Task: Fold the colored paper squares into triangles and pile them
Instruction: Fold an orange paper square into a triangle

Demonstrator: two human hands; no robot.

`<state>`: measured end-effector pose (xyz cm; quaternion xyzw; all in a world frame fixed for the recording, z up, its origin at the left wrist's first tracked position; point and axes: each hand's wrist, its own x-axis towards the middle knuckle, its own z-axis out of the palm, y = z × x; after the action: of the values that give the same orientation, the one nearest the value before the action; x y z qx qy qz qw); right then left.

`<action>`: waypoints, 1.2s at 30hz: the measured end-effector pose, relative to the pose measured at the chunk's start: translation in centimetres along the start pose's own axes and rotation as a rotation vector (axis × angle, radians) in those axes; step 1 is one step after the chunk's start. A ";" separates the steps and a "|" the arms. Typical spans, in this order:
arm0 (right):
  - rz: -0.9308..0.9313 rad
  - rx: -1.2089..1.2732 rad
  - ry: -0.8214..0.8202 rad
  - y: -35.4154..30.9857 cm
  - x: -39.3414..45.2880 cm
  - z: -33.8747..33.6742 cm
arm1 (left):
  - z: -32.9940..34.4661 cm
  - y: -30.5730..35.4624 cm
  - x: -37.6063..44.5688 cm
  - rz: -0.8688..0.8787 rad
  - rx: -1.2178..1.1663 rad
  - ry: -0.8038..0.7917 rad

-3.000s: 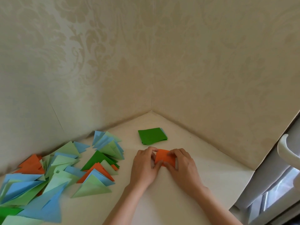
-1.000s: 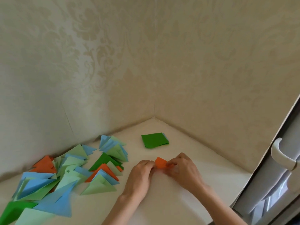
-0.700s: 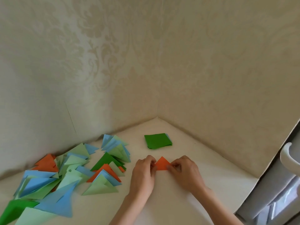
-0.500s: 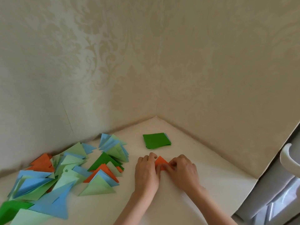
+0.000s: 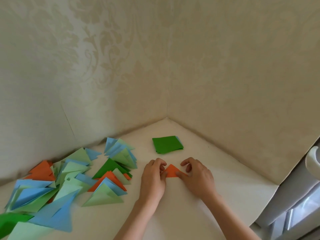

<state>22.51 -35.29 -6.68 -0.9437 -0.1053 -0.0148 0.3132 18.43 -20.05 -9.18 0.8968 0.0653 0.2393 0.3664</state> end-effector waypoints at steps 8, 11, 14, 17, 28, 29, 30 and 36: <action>0.013 0.129 -0.017 0.5 0.0 -0.5 | -1.0 -0.3 0.0 -0.073 -0.081 -0.032; 0.004 0.102 -0.001 0.4 -0.2 -0.3 | -0.6 0.3 0.0 -0.051 0.004 -0.040; -0.002 0.087 0.010 0.3 -0.3 -0.2 | 0.2 1.3 0.0 -0.016 0.140 -0.014; 0.003 0.071 0.029 0.3 -0.5 -0.2 | 0.7 2.0 0.1 -0.029 0.156 0.011; 0.004 0.027 0.052 0.3 -0.1 0.5 | -0.3 0.7 0.2 -0.071 0.019 -0.028; 0.002 0.037 0.053 0.3 -0.1 0.5 | -0.6 0.5 0.1 -0.072 0.004 -0.024; 0.000 0.041 0.054 0.3 -0.1 0.5 | -0.9 0.3 0.1 -0.072 -0.001 -0.019; -0.007 0.017 0.089 0.3 -0.4 0.8 | -1.7 0.3 -0.6 -0.031 0.059 0.010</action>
<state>22.14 -35.15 -7.52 -0.9391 -0.0947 -0.0572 0.3253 17.06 -19.40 -8.15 0.9049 0.0878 0.2359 0.3431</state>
